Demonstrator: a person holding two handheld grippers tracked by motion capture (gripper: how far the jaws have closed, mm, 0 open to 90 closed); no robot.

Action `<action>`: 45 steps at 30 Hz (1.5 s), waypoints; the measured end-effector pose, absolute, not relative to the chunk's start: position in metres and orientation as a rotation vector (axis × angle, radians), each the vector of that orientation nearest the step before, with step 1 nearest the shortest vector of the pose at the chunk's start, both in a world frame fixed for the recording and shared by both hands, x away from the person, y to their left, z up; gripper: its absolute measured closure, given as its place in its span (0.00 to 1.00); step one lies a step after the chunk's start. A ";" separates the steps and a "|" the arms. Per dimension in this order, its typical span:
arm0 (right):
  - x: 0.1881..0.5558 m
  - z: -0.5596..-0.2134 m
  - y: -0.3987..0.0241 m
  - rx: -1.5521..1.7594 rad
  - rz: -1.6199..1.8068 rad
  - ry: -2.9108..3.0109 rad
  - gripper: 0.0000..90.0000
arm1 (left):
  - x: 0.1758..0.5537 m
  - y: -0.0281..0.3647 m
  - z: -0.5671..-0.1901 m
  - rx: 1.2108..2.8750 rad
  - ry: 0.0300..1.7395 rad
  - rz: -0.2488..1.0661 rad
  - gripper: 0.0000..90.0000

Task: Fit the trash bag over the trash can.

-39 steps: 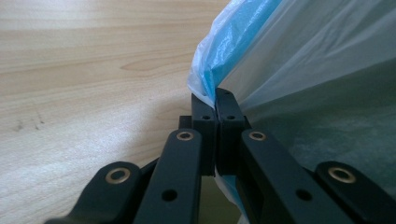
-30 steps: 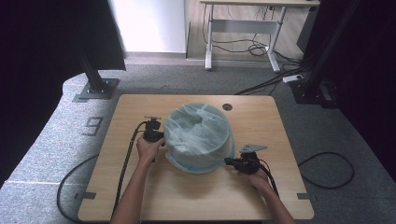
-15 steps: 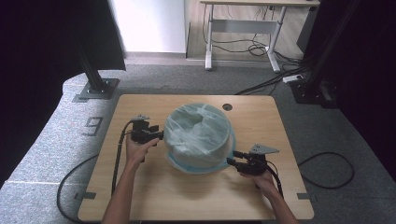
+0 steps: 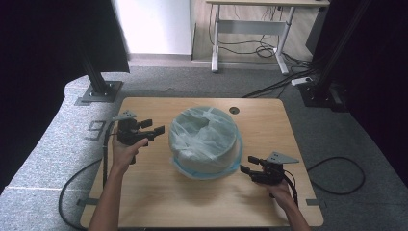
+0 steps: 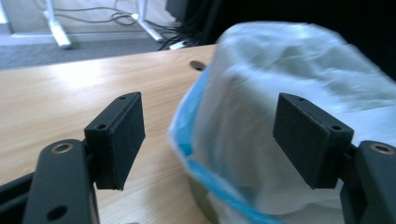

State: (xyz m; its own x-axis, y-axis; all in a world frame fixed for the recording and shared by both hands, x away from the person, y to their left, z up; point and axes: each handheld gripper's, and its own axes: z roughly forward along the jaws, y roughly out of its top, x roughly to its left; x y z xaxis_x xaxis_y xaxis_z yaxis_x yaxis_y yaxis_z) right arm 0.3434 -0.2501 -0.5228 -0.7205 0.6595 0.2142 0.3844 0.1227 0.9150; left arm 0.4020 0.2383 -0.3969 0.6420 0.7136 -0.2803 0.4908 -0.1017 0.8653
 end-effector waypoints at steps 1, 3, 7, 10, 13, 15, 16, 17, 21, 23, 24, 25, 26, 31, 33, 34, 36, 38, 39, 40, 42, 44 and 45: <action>0.343 -0.523 -0.252 1.038 1.634 2.152 0.41 | 0.401 0.235 -0.388 1.769 0.954 0.235 0.27; 0.342 -0.524 -0.256 1.051 1.635 2.147 0.41 | 0.399 0.230 -0.377 1.788 0.926 0.237 0.27; 0.341 -0.525 -0.262 1.074 1.624 2.141 0.41 | 0.399 0.218 -0.362 1.812 0.867 0.199 0.30; 0.341 -0.525 -0.268 1.097 1.630 2.131 0.41 | 0.402 0.208 -0.354 1.825 0.842 0.174 0.30; 0.339 -0.524 -0.273 1.106 1.632 2.123 0.41 | 0.407 0.200 -0.349 1.836 0.830 0.162 0.30; 0.338 -0.524 -0.275 1.113 1.637 2.115 0.41 | 0.411 0.193 -0.345 1.837 0.823 0.149 0.30; 0.338 -0.523 -0.277 1.119 1.638 2.111 0.41 | 0.416 0.185 -0.342 1.838 0.817 0.139 0.30; 0.337 -0.524 -0.278 1.121 1.640 2.110 0.41 | 0.418 0.182 -0.341 1.844 0.816 0.140 0.30; 0.337 -0.525 -0.282 1.133 1.641 2.107 0.41 | 0.424 0.169 -0.337 1.862 0.806 0.141 0.30; 0.336 -0.525 -0.282 1.137 1.644 2.105 0.41 | 0.426 0.161 -0.336 1.873 0.802 0.140 0.30; 0.336 -0.525 -0.282 1.137 1.645 2.105 0.41 | 0.428 0.157 -0.335 1.888 0.797 0.140 0.31; 0.336 -0.525 -0.282 1.134 1.642 2.108 0.41 | 0.430 0.153 -0.334 1.899 0.795 0.140 0.31; 0.336 -0.525 -0.282 1.133 1.641 2.109 0.41 | 0.431 0.150 -0.333 1.904 0.796 0.141 0.31; 0.337 -0.529 -0.281 1.161 1.603 2.124 0.42 | 0.439 0.135 -0.332 1.935 0.799 0.125 0.31; 0.338 -0.530 -0.281 1.177 1.584 2.136 0.42 | 0.441 0.131 -0.331 1.943 0.801 0.126 0.31; 0.339 -0.531 -0.281 1.177 1.585 2.137 0.42 | 0.442 0.128 -0.331 1.942 0.802 0.126 0.31; 0.339 -0.531 -0.281 1.181 1.587 2.140 0.42 | 0.443 0.124 -0.330 1.947 0.801 0.120 0.31; 0.339 -0.531 -0.280 1.181 1.585 2.147 0.42 | 0.445 0.120 -0.329 1.965 0.798 0.117 0.31; 0.339 -0.532 -0.280 1.181 1.585 2.150 0.42 | 0.445 0.118 -0.329 1.970 0.797 0.116 0.31; 0.339 -0.532 -0.280 1.180 1.585 2.153 0.42 | 0.445 0.118 -0.329 1.970 0.797 0.116 0.31; 0.339 -0.532 -0.279 1.181 1.584 2.159 0.42 | 0.446 0.115 -0.328 1.979 0.792 0.117 0.31; 0.339 -0.532 -0.279 1.181 1.584 2.163 0.42 | 0.448 0.109 -0.327 1.988 0.787 0.113 0.31; 0.339 -0.532 -0.278 1.178 1.584 2.168 0.42 | 0.449 0.108 -0.327 1.993 0.784 0.111 0.31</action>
